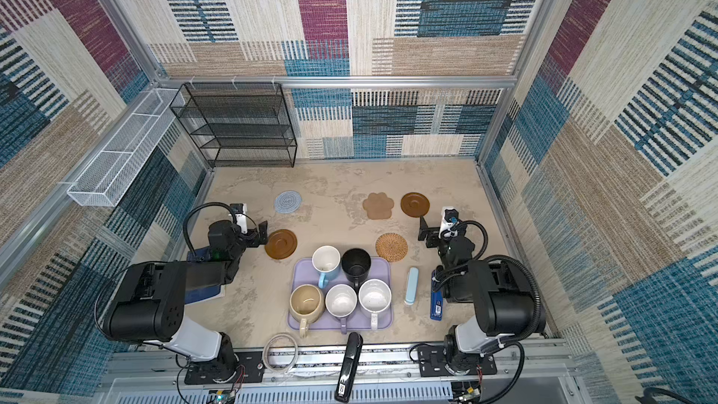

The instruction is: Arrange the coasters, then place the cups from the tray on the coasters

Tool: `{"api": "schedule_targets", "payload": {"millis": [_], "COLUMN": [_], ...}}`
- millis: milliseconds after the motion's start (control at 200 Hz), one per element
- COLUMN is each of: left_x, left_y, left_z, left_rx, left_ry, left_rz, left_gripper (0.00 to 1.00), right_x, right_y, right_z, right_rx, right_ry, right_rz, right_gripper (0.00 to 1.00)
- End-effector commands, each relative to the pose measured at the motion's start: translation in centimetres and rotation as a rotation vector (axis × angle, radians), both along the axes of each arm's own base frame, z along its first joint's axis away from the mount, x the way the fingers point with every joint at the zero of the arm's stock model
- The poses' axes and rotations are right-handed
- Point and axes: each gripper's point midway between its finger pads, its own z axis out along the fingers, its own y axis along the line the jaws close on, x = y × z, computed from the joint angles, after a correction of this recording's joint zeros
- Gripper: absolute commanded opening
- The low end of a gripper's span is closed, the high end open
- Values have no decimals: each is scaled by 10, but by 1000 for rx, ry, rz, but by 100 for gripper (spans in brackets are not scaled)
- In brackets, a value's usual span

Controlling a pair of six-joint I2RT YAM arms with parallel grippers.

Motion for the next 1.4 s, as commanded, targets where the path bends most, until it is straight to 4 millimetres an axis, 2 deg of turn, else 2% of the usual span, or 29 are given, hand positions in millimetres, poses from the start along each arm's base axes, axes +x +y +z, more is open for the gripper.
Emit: {"api": "schedule_targets", "payload": {"millis": [0, 1392], "left_x": [-3, -2], "left_y": [-2, -2], "left_z": [8, 6], "left_rx": [-8, -9], "left_ry": [-43, -33], "left_rz": [-8, -10], "left_gripper": [99, 98], "right_x": [1, 2], "right_y": [1, 0], "right_z": [7, 8], "right_rx": [-9, -9], "right_ry": [-28, -31], "right_rz": [3, 2], "right_gripper": [100, 100]}}
